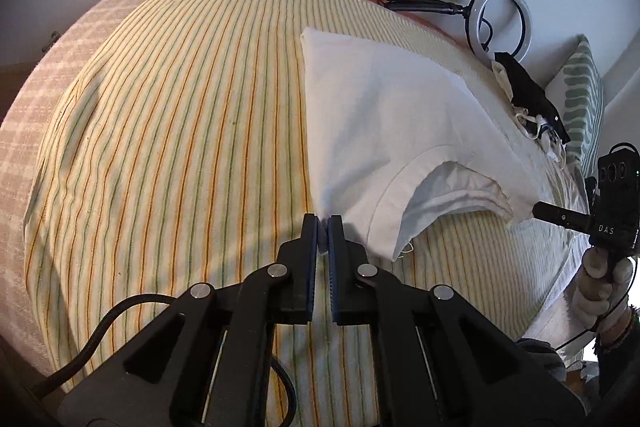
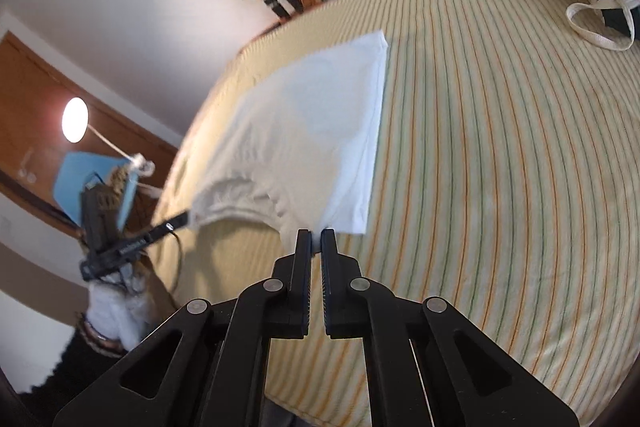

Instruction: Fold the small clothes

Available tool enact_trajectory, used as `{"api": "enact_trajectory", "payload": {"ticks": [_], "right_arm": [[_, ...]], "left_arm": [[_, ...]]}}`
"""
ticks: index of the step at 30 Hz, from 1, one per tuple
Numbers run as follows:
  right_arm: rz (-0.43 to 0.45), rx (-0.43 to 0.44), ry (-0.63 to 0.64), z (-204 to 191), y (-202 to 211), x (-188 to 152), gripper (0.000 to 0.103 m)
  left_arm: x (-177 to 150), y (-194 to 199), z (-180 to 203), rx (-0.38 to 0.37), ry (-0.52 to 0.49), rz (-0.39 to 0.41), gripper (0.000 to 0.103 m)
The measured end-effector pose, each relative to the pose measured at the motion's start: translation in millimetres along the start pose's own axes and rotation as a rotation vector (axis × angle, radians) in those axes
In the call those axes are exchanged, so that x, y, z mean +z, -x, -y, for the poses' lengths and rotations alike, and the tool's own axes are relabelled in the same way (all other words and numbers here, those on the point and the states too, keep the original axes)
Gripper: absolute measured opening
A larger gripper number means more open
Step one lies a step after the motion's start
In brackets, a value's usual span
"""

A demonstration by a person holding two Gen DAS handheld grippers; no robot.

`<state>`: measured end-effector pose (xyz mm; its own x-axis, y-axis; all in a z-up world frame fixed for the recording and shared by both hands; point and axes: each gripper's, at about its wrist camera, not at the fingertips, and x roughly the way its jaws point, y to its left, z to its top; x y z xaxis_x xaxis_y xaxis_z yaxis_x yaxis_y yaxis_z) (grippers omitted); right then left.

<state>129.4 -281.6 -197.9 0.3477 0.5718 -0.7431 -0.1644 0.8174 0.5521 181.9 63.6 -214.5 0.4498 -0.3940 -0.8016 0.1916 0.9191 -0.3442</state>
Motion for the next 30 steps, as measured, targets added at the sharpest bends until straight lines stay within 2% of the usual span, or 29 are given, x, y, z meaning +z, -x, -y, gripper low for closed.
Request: {"api": "enact_trajectory", "payload": {"ticks": [3,5,8,11,15,17,20,22,24,26,28,30], "right_arm": [[-0.018,-0.04,0.018,1,4,3,0.007],[0.02,-0.066,0.058,-2,17,7,0.008],[0.094,-0.062,0.139,-18,33,18,0.008],[0.123,-0.015,0.183,-33,28,37,0.008],[0.135,-0.008,0.247,-55,-6,59,0.008],[0.121,-0.006,0.277,-60,-31,65,0.008],[0.073,-0.073,0.314,-59,-60,62,0.008],[0.043,-0.1,0.32,-50,-72,55,0.008],[0.019,-0.105,0.304,-38,-77,48,0.007],[0.015,-0.066,0.28,-27,-72,46,0.007],[-0.034,-0.049,0.278,-26,-68,49,0.007],[-0.056,-0.08,0.325,-33,-56,56,0.007]], "left_arm": [[-2,12,8,0.042,-0.073,0.007,0.003],[-1,26,12,0.052,-0.097,0.04,0.002],[9,39,28,0.06,-0.156,0.105,0.002],[28,30,47,0.024,-0.162,0.119,0.002],[51,2,74,-0.002,-0.186,0.128,0.002],[56,-15,86,-0.005,-0.213,0.11,0.002],[53,-40,91,0.023,-0.26,0.065,0.002],[48,-53,85,0.034,-0.256,0.029,0.002],[44,-60,76,0.033,-0.244,0.008,0.003],[42,-59,70,0.014,-0.239,0.009,0.003],[42,-55,71,0.029,-0.266,-0.004,0.003],[45,-43,72,0.024,-0.269,-0.004,0.003]]}}
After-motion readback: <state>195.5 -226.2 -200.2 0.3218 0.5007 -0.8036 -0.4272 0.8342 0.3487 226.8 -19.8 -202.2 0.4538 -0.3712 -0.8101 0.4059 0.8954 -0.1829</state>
